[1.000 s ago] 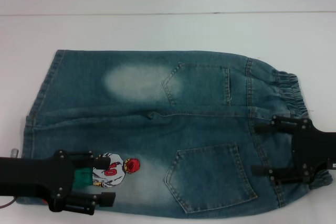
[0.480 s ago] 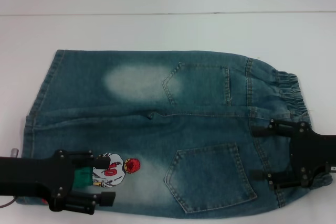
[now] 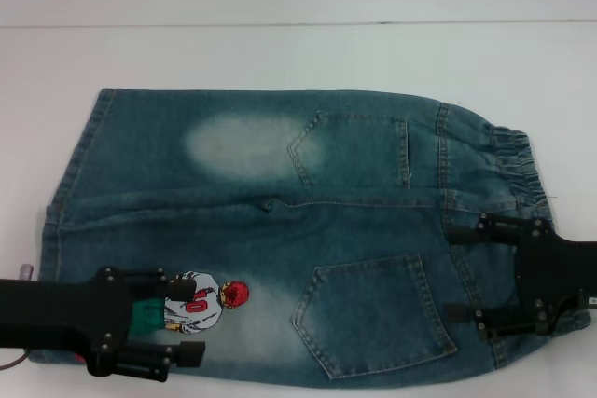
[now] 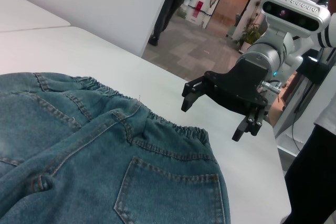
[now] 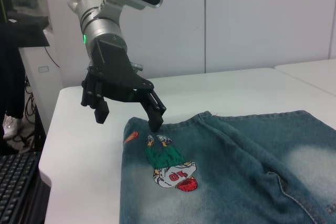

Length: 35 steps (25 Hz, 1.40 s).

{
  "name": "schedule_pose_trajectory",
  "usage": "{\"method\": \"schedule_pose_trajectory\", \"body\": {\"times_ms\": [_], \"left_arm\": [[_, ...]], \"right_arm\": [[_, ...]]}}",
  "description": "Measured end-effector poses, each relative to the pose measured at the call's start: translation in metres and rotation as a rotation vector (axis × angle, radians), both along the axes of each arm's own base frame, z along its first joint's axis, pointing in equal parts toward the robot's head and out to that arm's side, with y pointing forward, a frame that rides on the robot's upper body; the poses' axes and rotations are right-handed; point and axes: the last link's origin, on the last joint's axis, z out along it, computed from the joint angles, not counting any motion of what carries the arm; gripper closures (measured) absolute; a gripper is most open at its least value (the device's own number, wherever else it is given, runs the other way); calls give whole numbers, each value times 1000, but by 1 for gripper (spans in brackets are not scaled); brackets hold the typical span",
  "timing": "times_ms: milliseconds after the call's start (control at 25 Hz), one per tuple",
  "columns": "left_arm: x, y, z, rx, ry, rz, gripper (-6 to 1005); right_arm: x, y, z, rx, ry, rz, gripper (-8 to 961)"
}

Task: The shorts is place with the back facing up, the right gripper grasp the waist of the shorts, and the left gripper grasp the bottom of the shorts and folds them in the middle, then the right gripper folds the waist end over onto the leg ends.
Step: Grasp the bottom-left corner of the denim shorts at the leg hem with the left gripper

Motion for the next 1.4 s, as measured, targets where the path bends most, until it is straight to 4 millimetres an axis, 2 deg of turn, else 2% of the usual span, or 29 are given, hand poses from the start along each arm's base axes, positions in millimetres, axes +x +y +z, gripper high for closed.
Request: {"method": "schedule_pose_trajectory", "body": {"times_ms": [960, 1160, 1400], "left_arm": [[0, 1, 0, -6, 6, 12, 201], [2, 8, 11, -21, 26, 118, 205], [11, 17, 40, -71, 35, 339, 210]], "right_arm": [[2, -2, 1, 5, -4, -6, 36], [8, -5, 6, 33, -11, -7, 36], [20, -13, 11, 93, -20, -18, 36]]}}
